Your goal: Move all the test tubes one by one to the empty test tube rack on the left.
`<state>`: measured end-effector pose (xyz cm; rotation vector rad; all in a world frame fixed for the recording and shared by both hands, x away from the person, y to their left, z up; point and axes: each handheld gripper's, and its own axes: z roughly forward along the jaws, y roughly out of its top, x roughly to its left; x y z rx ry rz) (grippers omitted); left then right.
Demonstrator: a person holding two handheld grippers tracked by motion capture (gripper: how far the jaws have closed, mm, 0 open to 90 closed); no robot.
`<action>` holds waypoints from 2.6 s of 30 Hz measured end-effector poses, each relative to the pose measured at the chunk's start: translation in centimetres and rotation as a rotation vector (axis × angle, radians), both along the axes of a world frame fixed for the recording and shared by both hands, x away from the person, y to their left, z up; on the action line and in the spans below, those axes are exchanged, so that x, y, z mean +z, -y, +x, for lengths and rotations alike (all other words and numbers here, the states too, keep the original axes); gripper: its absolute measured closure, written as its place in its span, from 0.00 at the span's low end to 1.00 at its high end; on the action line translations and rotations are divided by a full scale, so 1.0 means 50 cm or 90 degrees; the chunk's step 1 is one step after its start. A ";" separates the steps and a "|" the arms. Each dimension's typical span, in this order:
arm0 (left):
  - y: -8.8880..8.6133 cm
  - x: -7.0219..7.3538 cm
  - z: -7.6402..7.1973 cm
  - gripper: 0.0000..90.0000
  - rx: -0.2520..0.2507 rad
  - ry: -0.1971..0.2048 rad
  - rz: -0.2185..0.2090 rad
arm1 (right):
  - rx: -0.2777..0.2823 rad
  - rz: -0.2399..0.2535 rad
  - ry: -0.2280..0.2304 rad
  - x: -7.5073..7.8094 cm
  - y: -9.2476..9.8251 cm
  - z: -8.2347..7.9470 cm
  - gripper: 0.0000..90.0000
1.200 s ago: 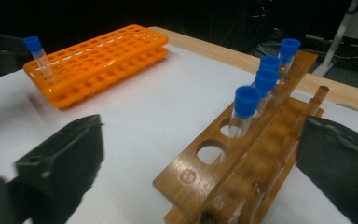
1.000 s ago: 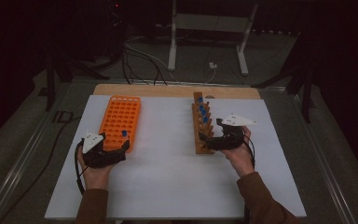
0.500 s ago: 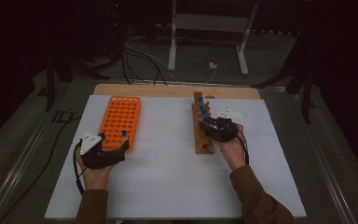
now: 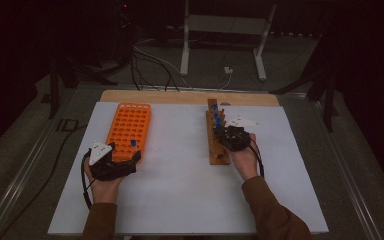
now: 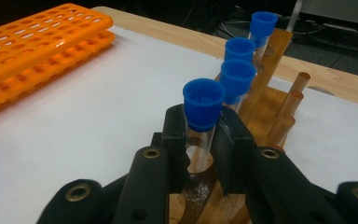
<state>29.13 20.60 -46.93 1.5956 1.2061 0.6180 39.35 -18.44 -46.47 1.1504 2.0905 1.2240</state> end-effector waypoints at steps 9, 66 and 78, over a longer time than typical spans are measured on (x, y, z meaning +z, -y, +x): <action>-0.002 0.003 -0.004 0.01 -0.006 0.002 0.002 | -0.002 0.001 -0.001 0.003 0.004 -0.001 0.86; 0.125 0.039 -0.015 0.08 -0.103 0.069 0.066 | 0.172 0.064 0.006 0.094 -0.097 -0.083 0.85; 0.175 0.028 -0.008 0.27 -0.148 0.054 0.096 | 0.232 0.069 -0.012 0.086 -0.159 -0.108 0.85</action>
